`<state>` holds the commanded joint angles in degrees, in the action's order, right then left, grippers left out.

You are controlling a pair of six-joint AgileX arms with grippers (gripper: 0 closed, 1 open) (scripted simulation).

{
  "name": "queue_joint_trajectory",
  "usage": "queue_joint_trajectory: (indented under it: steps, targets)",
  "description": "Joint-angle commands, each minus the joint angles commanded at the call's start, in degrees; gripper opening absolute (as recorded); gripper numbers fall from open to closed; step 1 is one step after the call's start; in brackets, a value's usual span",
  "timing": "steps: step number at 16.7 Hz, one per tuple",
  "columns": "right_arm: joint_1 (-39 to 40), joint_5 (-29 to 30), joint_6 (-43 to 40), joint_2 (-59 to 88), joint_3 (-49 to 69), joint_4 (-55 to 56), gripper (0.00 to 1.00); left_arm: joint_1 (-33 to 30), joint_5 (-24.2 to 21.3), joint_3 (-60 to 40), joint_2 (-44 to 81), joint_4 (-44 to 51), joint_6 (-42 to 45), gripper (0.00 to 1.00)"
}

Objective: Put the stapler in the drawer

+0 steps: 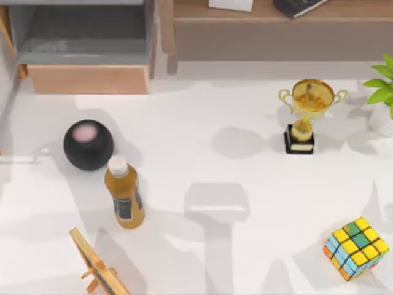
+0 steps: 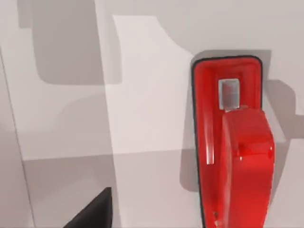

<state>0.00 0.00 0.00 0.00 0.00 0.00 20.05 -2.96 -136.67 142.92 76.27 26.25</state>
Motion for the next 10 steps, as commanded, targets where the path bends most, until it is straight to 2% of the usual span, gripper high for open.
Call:
queue_joint_trajectory:
  steps: [5, 10]
  targets:
    - [0.0, 0.0, 0.0, 0.0, 0.0, 0.0, 1.0, 4.2, -4.9, 13.2, -12.6, -16.9, 10.9, 1.0]
    - [0.0, 0.0, 0.0, 0.0, 0.0, 0.0, 1.0, 13.4, -10.7, 31.6, -23.4, -44.1, 25.2, 1.0]
